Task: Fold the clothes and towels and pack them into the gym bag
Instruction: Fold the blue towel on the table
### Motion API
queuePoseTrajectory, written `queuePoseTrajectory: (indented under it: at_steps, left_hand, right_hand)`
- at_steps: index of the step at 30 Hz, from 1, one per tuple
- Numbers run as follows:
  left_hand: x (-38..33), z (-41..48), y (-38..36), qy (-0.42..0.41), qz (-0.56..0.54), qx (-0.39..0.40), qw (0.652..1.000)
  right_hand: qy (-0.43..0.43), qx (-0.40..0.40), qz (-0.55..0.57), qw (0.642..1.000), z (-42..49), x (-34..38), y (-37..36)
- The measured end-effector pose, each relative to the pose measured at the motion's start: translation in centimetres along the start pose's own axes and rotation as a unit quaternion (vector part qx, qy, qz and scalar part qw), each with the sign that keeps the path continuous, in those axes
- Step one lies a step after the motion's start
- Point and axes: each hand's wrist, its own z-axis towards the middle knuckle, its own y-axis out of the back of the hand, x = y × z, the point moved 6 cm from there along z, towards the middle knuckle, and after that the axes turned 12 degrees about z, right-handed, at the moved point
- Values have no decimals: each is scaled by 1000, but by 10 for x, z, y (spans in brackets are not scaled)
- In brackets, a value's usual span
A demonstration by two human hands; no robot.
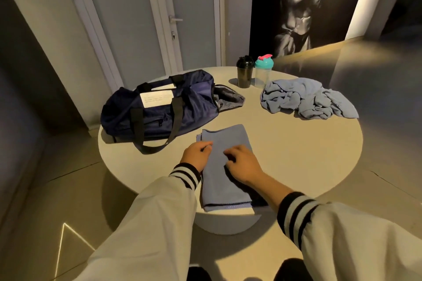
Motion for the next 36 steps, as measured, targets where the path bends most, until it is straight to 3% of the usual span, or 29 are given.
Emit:
queuePoseTrajectory:
  at_steps: [4,11,20,24,27,32,36]
  left_hand:
    - [11,8,-8,-9,76,-50,996]
    - [27,-1,-4,33,18,-121,992]
    - [20,-25,-9,-6,40,-60,997]
    - [14,-60,-4,-64,123,-84,987]
    - [7,-84,-11,-108,178,-71,976]
    - [7,-99,-17,-96,148,-25,984]
    - [8,-120,-15,-126,133,-72,980]
  right_hand:
    - [63,-36,-46,996,-6,1,-4]
    - [97,-68,-90,989,-14,0,-13]
    - [66,41,-87,993,-12,5,-14]
    - [95,-49,-86,991,-31,18,2]
    - [83,-55,-112,989,-56,14,-7]
    - [115,-64,-67,989,-77,5,-9]
    - [115,-69,-113,984,-82,8,-2]
